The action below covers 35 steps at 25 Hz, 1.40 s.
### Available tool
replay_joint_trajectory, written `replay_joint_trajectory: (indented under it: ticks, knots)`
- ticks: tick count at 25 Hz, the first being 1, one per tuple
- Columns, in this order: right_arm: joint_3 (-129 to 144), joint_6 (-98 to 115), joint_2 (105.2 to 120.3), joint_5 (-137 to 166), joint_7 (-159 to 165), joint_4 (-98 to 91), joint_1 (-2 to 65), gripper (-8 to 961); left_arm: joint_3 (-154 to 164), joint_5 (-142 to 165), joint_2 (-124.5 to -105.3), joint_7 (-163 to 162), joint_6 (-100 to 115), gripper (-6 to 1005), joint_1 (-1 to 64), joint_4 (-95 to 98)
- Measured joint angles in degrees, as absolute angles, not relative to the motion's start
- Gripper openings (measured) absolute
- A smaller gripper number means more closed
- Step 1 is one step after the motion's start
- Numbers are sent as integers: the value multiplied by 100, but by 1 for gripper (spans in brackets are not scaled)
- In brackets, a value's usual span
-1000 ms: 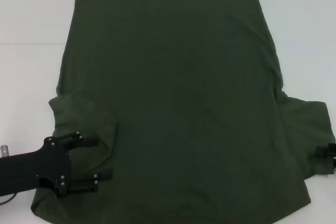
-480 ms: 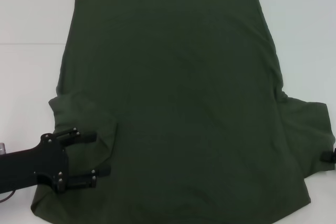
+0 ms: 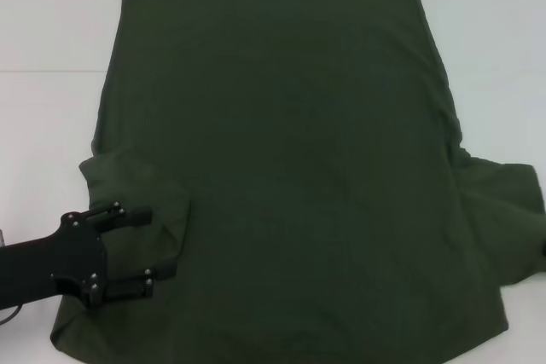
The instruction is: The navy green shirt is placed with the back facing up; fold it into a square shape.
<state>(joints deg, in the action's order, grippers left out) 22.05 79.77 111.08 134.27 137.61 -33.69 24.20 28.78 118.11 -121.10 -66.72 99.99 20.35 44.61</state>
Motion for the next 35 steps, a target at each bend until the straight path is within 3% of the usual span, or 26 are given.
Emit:
replay_joint_trajectory:
  ticks: [9, 17, 22, 31, 35]
  knots:
    - [1448, 8036, 11015, 13347, 13599, -3785, 2287, 21, 2784, 11811, -12110, -6701, 10010, 834, 2048, 4472]
    - [1630, 8154, 10981, 13109, 13452, -3792, 2692, 31, 2742, 11812, -12107, -6704, 10011, 835, 2037, 4470]
    - [2087, 8178, 11077, 13106, 13431, -3757, 3106, 47, 2740, 11813, -12107, -6706, 10009, 834, 2031, 4460]
    - [3254, 8100, 11425, 13132, 13466, -3730, 3890, 75, 2742, 11813, -12101, -6706, 9983, 834, 2030, 4453]
    - [3518, 8009, 11481, 13134, 13520, -3728, 4005, 88, 2742, 11813, -12102, -6711, 9967, 835, 2030, 4447]
